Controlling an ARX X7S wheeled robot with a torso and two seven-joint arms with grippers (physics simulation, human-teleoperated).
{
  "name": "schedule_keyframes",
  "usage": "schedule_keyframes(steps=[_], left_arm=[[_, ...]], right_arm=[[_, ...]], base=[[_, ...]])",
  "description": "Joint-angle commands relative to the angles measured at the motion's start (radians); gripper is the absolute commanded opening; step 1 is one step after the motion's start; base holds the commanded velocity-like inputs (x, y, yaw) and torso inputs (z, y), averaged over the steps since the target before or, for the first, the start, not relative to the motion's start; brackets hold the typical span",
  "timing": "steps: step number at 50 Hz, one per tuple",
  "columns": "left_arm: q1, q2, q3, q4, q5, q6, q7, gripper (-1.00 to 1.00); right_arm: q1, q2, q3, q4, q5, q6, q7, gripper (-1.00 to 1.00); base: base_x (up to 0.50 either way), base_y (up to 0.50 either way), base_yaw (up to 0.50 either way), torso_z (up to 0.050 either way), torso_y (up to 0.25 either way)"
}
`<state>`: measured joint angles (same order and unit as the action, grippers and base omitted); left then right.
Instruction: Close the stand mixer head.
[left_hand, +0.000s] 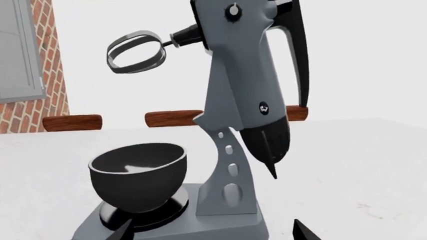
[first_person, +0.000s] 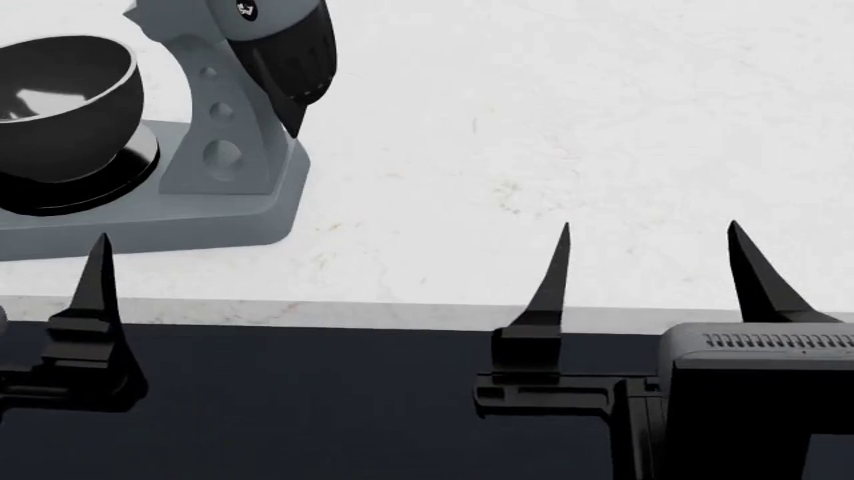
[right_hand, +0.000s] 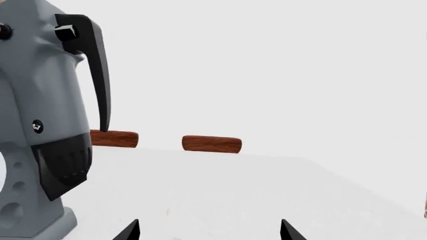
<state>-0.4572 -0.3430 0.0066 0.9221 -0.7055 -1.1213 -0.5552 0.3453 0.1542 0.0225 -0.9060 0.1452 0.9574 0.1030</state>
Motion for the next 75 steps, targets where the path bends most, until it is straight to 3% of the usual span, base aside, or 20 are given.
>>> schedule_keyframes(steps=[1, 7, 15, 22, 38, 49, 53, 58, 69, 75], left_arm=[[-0.097, -0.1, -0.01, 0.105, -0.322, -0.114, -0.253, 1.0], [-0.121, -0.124, -0.024, 0.113, -0.388, -0.135, -0.302, 1.0], [-0.145, -0.142, -0.01, 0.111, -0.446, -0.133, -0.349, 1.0], [-0.166, -0.164, -0.018, 0.111, -0.514, -0.128, -0.402, 1.0], [-0.228, -0.231, -0.038, 0.114, -0.711, -0.101, -0.557, 1.0], [-0.355, -0.283, -0.002, 0.121, -0.973, -0.05, -0.766, 1.0], [-0.399, -0.251, -0.084, 0.124, -1.184, -0.114, -0.914, 1.0], [-0.391, -0.226, -0.113, 0.115, -1.21, -0.156, -0.93, 1.0], [-0.412, -0.281, -0.071, 0.109, -1.294, -0.106, -0.982, 1.0], [-0.372, -0.275, -0.102, 0.102, -1.265, -0.124, -0.946, 1.0]], right_arm=[[0.042, 0.018, 0.008, -0.133, 0.004, 0.175, 0.006, 1.0], [0.058, 0.008, 0.011, -0.14, 0.058, 0.193, 0.032, 1.0], [0.063, 0.094, 0.022, -0.14, 0.246, 0.179, 0.169, 1.0], [0.107, 0.258, 0.034, -0.14, 0.551, 0.133, 0.438, 1.0], [0.13, 0.445, -0.013, -0.138, 0.731, 0.01, 0.653, 1.0], [0.198, 0.595, -0.072, -0.14, 0.907, -0.102, 0.842, 1.0], [0.281, 0.688, -0.039, -0.131, 1.09, -0.099, 0.958, 1.0], [0.594, 0.756, -0.076, -0.029, 1.32, -0.025, 1.019, 1.0], [1.049, 0.609, -0.324, 0.323, 1.364, 0.179, 0.891, 1.0], [1.081, 0.56, -0.371, 0.416, 1.414, 0.208, 0.834, 1.0]], base=[[0.0, 0.0, 0.0, 0.0, 0.0], [0.19, 0.32, 0.0, 0.0, 0.0], [0.32, 0.49, 0.0, 0.0, 0.0], [0.36, 0.47, 0.0, 0.0, 0.0], [0.47, 0.09, 0.0, 0.0, 0.0], [0.13, 0.06, 0.0, 0.0, 0.001], [0.0, 0.0, 0.0, 0.0, 0.0], [0.0, 0.0, 0.0, 0.0, 0.0], [0.0, 0.0, 0.0, 0.0, 0.0], [0.0, 0.0, 0.0, 0.0, 0.0]])
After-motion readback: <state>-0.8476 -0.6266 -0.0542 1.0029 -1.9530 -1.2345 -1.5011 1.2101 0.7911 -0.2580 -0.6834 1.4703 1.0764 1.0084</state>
